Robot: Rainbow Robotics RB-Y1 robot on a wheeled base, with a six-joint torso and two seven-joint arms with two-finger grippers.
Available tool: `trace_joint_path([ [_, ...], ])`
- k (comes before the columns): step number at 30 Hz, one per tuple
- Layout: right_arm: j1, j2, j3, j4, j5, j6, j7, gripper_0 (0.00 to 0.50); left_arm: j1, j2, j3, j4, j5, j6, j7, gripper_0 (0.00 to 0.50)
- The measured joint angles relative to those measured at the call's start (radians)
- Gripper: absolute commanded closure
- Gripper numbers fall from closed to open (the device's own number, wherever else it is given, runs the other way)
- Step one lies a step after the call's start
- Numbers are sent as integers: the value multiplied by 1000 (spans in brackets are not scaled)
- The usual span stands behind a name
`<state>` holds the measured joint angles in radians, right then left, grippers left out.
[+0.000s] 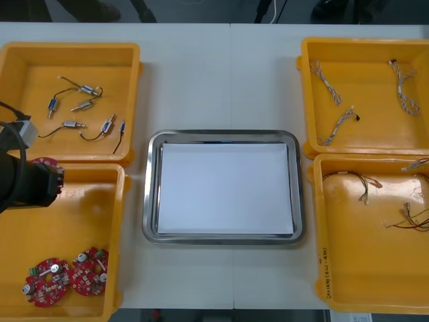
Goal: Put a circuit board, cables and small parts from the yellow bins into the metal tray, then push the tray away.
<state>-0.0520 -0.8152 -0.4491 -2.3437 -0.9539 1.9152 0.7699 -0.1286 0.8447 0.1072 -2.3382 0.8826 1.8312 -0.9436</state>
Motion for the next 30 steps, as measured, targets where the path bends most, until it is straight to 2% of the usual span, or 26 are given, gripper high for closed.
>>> trace_joint_path([
  [4,-33,-65,0,9,-64,0,50,500,-76,0,-77,-1,3,7,0,500],
  [7,-62,-110,0,48,-127,1,134,500,-128,0,-136,-2,8,9,0,500],
  [12,-109,-149,0,106,-185,1,221,500,-203,0,-230,-2,13,10,2,500],
  [17,-128,-150,9,109,-189,1,338,500,-284,0,-350,-2,13,8,43,500],
  [25,-191,-150,112,108,-159,1,432,500,-407,-3,-516,0,2,-5,255,500],
  [30,-222,-150,180,78,-162,1,451,500,-473,-18,-608,38,-37,-25,267,500],
])
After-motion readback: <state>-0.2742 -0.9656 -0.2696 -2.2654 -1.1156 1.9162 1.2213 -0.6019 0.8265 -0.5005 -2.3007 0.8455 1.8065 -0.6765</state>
